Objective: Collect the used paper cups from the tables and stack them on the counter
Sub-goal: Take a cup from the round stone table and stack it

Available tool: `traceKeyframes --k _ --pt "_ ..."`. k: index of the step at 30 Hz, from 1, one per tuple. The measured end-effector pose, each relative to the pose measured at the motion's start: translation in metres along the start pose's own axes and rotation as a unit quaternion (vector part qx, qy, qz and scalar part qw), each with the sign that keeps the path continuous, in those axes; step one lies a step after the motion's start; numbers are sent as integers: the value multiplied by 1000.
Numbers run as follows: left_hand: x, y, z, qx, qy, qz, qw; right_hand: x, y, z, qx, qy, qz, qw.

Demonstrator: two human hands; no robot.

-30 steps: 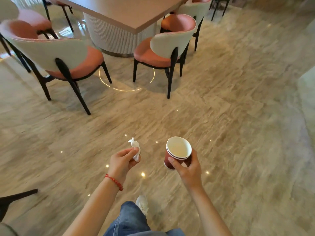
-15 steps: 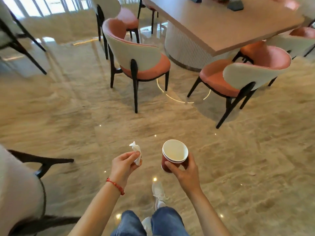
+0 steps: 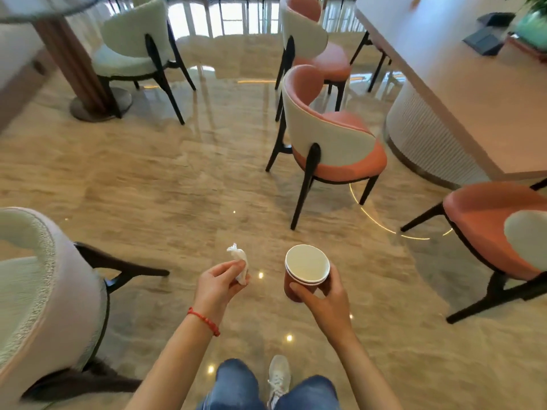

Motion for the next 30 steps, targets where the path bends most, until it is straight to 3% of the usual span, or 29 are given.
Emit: traceKeyframes --k 10,20,30 --pt "-109 67 -5 40 59 -7 997 -141 -17 -67 12 -68 -6 998" --pt "-274 202 13 65 79 -20 995 -323 -83 -197 23 -71 26 997" --pt "-384 297 42 130 140 -33 981 -454 -128 -312 41 -147 52 987"
Point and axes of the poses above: each hand's wrist, its own x-axis away from the middle knuckle, its own z-axis out of the back of the hand, y = z × x, the point moved 9 cm from there along -x, towards the middle knuckle, and after that the axes turned 1 degree about -z, right-handed, at the moved point
